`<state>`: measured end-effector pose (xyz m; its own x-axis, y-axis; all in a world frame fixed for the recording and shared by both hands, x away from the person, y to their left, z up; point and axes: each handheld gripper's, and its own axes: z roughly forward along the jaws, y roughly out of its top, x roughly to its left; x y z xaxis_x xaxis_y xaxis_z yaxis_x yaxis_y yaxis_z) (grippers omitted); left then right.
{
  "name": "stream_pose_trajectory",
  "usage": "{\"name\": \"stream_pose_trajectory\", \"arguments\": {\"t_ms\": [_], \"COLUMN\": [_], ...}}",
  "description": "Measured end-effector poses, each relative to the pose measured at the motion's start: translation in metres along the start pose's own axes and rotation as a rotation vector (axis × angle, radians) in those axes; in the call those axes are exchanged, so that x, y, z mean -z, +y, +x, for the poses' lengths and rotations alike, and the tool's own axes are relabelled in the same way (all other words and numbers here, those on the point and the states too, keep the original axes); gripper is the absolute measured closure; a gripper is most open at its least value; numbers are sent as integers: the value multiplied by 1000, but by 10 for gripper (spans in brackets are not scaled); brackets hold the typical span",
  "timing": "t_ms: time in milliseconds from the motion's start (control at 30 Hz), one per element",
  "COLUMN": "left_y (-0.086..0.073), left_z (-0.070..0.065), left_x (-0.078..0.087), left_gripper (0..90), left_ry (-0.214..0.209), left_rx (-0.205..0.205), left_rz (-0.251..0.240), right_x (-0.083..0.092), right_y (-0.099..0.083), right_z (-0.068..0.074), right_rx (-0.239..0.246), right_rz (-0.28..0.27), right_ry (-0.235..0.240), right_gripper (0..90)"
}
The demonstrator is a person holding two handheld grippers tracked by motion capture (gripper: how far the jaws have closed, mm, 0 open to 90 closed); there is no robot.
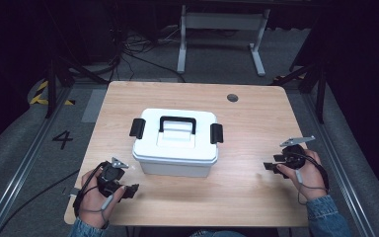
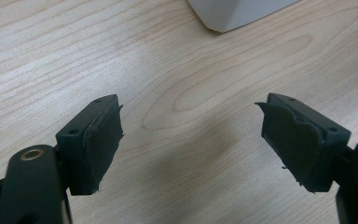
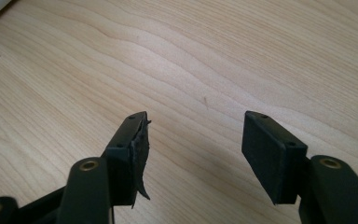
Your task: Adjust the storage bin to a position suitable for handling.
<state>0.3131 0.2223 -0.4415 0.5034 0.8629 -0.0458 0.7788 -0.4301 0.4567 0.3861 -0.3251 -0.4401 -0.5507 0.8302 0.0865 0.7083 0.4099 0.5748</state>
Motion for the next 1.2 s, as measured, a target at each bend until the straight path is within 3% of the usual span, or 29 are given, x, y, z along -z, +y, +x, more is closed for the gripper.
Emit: {"name": "stream_pose_trajectory", "arguments": {"t_ms": [600,767,1100,1200], "left_y": [4,4,2,2], "left_z": [1,0,0,1], "left_x": [-2,-2,-2,-4], "left_gripper": [214,214,215,216], "left_ry": [-12,-9,-11,-10], "left_rx": [-5,-11,-4,-4], "left_rz": [9,16,18,22], "right_x": [10,15,29,35], "right_y": [10,21,46,55], "right_z": [4,10,24,31], "right_rx": [13,44,118,132], "right_rz": [-39,-62,-91,-121], "right_ry": [23,66,97,136], "right_gripper": [432,431,431,431]}}
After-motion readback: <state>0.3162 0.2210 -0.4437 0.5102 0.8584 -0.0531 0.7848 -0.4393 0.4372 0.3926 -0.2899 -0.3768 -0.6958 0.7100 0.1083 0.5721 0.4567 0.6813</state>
